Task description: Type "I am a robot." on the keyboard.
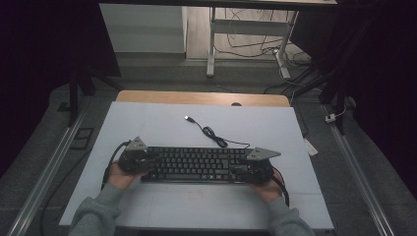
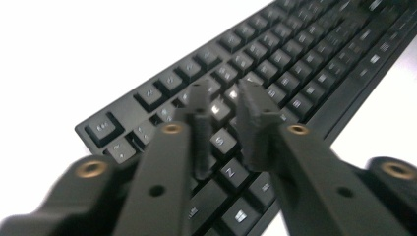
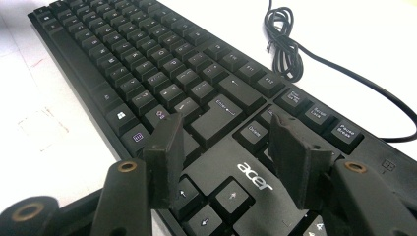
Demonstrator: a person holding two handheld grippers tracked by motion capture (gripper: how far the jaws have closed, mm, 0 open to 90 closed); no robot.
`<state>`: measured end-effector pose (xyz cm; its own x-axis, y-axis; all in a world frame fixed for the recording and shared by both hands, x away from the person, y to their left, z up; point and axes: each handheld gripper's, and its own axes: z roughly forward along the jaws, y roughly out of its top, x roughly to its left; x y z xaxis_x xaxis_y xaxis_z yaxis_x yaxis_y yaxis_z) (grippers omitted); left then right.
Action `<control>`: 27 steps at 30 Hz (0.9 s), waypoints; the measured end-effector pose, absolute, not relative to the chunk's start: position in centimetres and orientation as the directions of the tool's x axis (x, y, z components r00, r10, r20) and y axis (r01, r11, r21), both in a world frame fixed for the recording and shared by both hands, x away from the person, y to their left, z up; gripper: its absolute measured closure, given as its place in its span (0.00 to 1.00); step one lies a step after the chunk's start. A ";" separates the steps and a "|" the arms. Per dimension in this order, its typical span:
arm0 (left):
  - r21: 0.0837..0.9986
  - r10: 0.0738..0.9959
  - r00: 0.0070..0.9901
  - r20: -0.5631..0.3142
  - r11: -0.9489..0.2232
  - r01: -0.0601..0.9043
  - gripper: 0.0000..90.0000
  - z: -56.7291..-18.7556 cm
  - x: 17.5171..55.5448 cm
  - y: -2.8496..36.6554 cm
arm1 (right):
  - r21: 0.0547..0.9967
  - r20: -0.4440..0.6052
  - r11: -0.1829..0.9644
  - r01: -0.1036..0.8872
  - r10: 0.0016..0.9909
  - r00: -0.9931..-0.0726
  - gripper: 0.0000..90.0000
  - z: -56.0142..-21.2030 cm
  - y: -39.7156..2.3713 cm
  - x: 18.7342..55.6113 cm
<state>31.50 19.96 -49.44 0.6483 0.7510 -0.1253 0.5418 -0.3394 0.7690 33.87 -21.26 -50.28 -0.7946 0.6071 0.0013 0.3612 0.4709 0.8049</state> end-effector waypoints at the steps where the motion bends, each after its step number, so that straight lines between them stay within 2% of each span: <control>1: 0.773 0.754 0.643 -0.132 -0.328 0.543 0.70 -49.3 31.5 20.0 | 0.804 0.001 0.471 0.363 0.609 -0.793 0.53 -50.3 -21.3 33.8; 5: 0.774 0.757 0.635 -0.155 -0.306 0.554 0.57 -49.2 31.5 20.4 | 0.808 0.005 0.466 0.361 0.607 -0.795 0.53 -50.2 -21.3 33.9; 8: 0.775 0.762 0.626 -0.165 -0.293 0.560 0.52 -49.2 31.6 20.5 | 0.810 0.001 0.466 0.356 0.606 -0.796 0.53 -50.2 -21.4 33.8; 20: 0.794 0.761 0.621 -0.186 -0.256 0.551 0.47 -48.5 31.2 21.5 | 0.844 0.043 0.406 0.349 0.599 -0.800 0.53 -48.9 -22.0 34.1; 27: 0.790 0.750 0.636 -0.183 -0.273 0.549 0.45 -48.3 31.0 21.5 | 0.852 0.073 0.390 0.350 0.573 -0.817 0.53 -48.2 -21.7 34.3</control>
